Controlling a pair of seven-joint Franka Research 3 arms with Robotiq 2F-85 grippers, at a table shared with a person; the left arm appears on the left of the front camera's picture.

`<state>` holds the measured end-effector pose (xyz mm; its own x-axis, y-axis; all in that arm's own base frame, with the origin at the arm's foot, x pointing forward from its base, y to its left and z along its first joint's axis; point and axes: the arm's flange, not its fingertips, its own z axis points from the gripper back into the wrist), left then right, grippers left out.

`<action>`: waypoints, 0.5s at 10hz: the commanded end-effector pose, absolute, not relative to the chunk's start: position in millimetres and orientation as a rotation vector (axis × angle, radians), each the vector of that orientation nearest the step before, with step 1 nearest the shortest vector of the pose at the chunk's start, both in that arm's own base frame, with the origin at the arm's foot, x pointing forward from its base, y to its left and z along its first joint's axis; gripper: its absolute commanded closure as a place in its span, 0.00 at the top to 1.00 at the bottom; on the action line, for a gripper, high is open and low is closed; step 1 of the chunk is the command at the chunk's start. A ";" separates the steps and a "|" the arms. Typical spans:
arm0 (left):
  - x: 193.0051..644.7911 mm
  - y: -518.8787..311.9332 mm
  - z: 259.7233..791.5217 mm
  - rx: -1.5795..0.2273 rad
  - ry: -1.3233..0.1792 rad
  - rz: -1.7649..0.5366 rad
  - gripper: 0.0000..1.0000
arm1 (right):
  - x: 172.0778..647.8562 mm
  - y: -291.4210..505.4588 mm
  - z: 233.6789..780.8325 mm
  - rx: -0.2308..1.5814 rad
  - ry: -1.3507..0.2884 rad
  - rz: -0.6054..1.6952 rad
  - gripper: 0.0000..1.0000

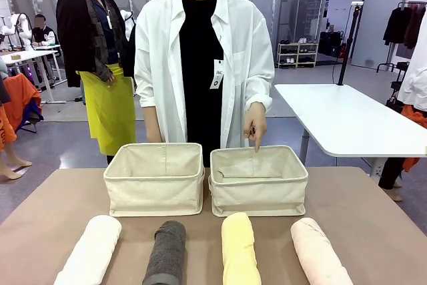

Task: Divide the towels into two baskets.
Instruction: Pick up one hotel-folded towel and place it in the Fabric basket indicated by the person.

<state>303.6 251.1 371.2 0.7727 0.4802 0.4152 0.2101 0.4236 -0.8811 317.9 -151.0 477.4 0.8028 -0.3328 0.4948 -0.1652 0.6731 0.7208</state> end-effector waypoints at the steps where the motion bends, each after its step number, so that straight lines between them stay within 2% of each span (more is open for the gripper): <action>1: 302.0 252.6 372.3 -1.153 -0.711 0.187 1.00 | 298.3 -77.5 457.9 0.672 -0.576 -0.017 1.00; 5: 302.0 252.6 372.3 -1.153 -0.711 0.187 1.00 | 294.5 11.8 415.6 0.383 -0.499 0.117 1.00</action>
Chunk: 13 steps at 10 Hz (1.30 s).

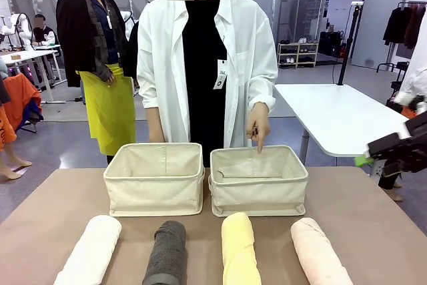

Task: Divide the towels into two baskets.
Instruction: Pick up one hotel-folded towel and place it in the Fabric basket indicated by the person.

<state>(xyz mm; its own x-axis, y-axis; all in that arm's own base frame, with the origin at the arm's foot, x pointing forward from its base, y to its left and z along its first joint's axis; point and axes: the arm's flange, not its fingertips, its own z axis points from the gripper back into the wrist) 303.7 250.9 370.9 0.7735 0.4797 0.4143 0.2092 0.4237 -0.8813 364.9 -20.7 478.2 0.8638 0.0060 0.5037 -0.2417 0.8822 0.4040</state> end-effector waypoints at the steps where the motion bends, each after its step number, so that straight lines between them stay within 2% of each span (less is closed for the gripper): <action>1: 302.0 252.6 372.3 -1.153 -0.711 0.187 1.00 | 291.2 33.2 397.9 0.319 -0.479 0.147 1.00; 8: 302.0 252.6 372.3 -1.153 -0.711 0.187 1.00 | 268.6 101.3 315.6 0.188 -0.293 0.214 1.00; 13: 302.0 252.6 372.3 -1.153 -0.711 0.187 1.00 | 264.5 109.7 297.9 0.175 -0.221 0.215 1.00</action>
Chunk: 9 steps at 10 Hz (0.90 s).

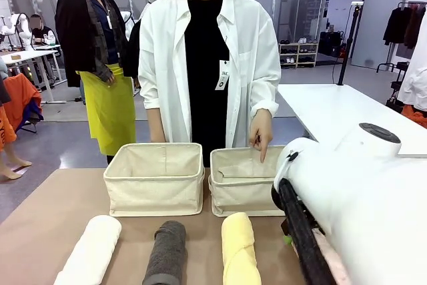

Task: Divide the towels into two baskets.
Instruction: Pick up one hotel-folded towel and place it in the Fabric basket indicated by the person.

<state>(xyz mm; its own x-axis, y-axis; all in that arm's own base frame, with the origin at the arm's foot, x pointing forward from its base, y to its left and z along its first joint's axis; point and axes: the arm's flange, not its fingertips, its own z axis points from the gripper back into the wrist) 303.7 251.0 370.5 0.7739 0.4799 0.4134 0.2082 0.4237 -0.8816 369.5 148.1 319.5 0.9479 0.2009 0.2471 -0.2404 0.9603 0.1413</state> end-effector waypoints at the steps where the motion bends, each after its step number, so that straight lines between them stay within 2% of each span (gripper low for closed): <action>1: 302.0 252.6 372.3 -1.153 -0.711 0.187 1.00 | 265.1 106.9 292.2 0.173 -0.211 0.207 1.00; 2: 302.0 252.6 372.3 -1.153 -0.711 0.187 1.00 | 264.0 100.3 290.9 0.184 -0.203 0.207 1.00; 3: 302.0 252.6 372.3 -1.153 -0.711 0.187 1.00 | 263.4 98.7 289.5 0.187 -0.182 0.222 0.82; 4: 302.0 252.6 372.3 -1.153 -0.711 0.187 1.00 | 264.8 101.4 287.3 0.191 -0.181 0.216 0.80; 5: 302.0 252.6 372.3 -1.153 -0.711 0.187 1.00 | 265.1 104.2 287.8 0.199 -0.185 0.218 0.62; 6: 302.0 252.6 372.3 -1.153 -0.711 0.187 1.00 | 266.8 106.0 288.8 0.203 -0.187 0.219 0.60; 7: 302.0 252.6 372.3 -1.153 -0.711 0.187 1.00 | 268.6 107.9 289.6 0.210 -0.192 0.221 0.64; 8: 302.0 252.6 372.3 -1.153 -0.711 0.187 1.00 | 270.8 107.7 290.4 0.222 -0.194 0.219 0.40; 9: 302.0 252.6 372.3 -1.153 -0.711 0.187 1.00 | 272.9 106.5 291.9 0.232 -0.195 0.218 0.44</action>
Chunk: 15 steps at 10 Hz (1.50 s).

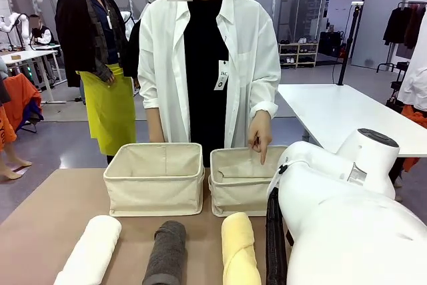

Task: Divide the towels into two baskets.
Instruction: Pick up one hotel-folded towel and place it in the Fabric basket indicated by the person.

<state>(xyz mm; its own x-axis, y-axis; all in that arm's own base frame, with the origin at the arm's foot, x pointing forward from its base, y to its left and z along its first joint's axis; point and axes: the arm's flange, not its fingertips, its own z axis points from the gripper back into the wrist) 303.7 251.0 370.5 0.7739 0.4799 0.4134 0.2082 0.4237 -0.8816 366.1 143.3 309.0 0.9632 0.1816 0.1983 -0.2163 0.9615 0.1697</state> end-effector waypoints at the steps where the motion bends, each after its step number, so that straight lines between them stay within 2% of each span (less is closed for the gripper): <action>1: 302.0 252.6 372.3 -1.153 -0.711 0.187 1.00 | 274.7 105.7 292.5 0.249 -0.190 0.219 0.20; 2: 302.0 252.6 372.3 -1.153 -0.711 0.187 1.00 | 275.4 104.2 293.5 0.274 -0.163 0.228 0.26; 3: 302.0 252.6 372.3 -1.153 -0.711 0.187 1.00 | 366.2 142.9 309.2 0.201 -0.182 0.203 0.26; 9: 302.0 252.6 372.3 -1.153 -0.711 0.187 1.00 | 366.2 142.9 309.2 0.201 -0.182 0.203 0.26; 10: 302.0 252.6 372.3 -1.153 -0.711 0.187 1.00 | 366.6 141.4 308.9 0.208 -0.175 0.207 0.33; 13: 302.0 252.6 372.3 -1.153 -0.711 0.187 1.00 | 379.1 119.6 346.2 0.265 -0.135 0.364 0.33; 15: 302.0 252.6 372.3 -1.153 -0.711 0.187 1.00 | 392.6 118.0 368.9 0.237 -0.137 0.479 0.33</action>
